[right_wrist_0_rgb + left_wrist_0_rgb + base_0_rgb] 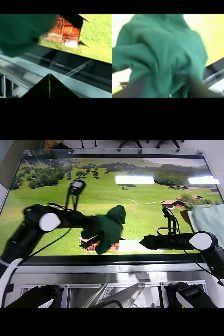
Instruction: Fold the shirts.
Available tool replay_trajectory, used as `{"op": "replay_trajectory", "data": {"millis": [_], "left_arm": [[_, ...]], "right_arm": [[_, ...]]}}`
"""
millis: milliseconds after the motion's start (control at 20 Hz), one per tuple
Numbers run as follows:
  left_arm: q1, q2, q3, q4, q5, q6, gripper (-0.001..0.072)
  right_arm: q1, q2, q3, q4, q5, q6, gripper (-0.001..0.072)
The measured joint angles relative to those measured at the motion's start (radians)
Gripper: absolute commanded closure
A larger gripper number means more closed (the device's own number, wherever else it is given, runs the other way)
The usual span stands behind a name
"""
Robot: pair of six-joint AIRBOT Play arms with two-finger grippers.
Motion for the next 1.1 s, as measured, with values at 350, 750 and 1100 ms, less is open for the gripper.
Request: {"op": "replay_trajectory", "data": {"millis": [350, 750, 1100], "left_arm": [[0.123, -0.103, 0.039, -0.017, -0.243, 0.049, 0.0005], [0.153, 0.183, -0.452, -0.167, -0.140, 0.076, 0.0004], [0.146, 0.162, -0.716, -0.370, 0.270, 0.066, 0.0005]], "right_arm": [[-0.020, -0.036, 0.046, -0.022, -0.011, 0.000, 0.0458], [-0.179, -0.343, 0.172, 0.084, -0.053, -0.246, 0.0232], [-0.196, -0.705, 0.229, 0.510, -0.133, -0.671, 0.0234]]}}
